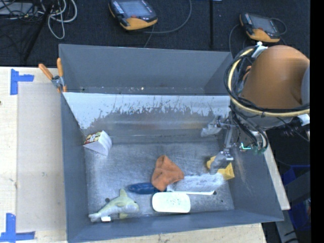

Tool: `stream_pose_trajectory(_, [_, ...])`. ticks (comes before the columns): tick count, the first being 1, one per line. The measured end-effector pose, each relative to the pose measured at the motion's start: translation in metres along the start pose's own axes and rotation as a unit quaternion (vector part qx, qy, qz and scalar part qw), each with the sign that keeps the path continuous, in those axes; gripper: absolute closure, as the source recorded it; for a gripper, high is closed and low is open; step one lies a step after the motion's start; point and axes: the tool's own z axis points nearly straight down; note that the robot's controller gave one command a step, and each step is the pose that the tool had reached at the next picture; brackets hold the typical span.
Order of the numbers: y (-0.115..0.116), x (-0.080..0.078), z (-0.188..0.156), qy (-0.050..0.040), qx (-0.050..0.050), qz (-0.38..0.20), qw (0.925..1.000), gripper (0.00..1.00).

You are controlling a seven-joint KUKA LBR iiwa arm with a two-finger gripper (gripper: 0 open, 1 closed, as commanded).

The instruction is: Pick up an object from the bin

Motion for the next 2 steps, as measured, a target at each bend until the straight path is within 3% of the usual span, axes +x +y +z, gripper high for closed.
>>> stream_pose_trajectory(1, [0.0, -0.001, -0.003, -0.0034, 0.0, 0.0, 1.0, 0.0])
stream_pose_trajectory(2, [0.016, 0.024, 0.126, -0.0041, 0.0, 0.037, 0.9993, 1.0])
